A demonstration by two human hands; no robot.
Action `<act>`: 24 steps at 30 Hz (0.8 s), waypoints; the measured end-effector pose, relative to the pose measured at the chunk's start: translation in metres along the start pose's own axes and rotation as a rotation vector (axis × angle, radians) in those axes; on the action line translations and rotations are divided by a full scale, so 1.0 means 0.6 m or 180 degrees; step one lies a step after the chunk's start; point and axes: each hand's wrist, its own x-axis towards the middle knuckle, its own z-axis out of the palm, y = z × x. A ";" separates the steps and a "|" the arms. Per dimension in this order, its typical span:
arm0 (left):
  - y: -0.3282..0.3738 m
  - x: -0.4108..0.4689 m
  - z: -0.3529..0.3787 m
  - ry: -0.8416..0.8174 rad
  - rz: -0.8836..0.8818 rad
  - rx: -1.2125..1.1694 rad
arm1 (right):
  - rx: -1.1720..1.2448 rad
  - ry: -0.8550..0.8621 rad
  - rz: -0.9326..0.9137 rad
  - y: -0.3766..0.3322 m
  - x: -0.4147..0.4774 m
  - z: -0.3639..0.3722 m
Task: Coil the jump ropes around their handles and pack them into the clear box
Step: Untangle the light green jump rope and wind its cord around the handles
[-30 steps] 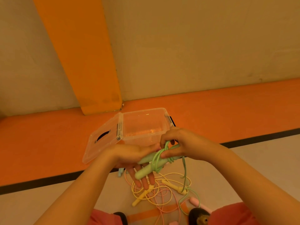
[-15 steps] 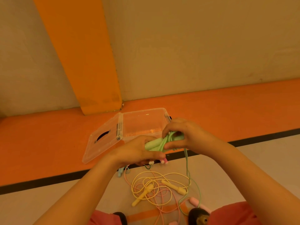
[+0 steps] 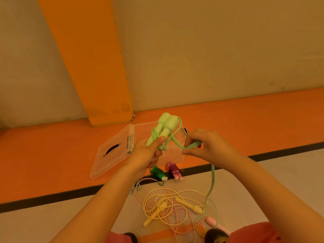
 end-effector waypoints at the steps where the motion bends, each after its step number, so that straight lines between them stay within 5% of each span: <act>1: 0.000 0.000 0.004 0.0005 0.0012 -0.0211 | 0.0043 -0.0095 0.0014 -0.001 0.000 0.005; 12: 0.020 0.009 0.007 0.0003 0.0668 -0.1254 | 0.0169 -0.0835 0.0451 -0.005 0.006 0.035; 18: 0.018 0.013 -0.013 0.0313 0.0674 -0.1015 | 0.0072 -0.0404 0.0922 0.024 0.003 0.001; 24: 0.001 0.024 -0.018 0.1067 0.0844 -0.0028 | -0.0194 -0.0690 0.0503 -0.004 -0.003 -0.003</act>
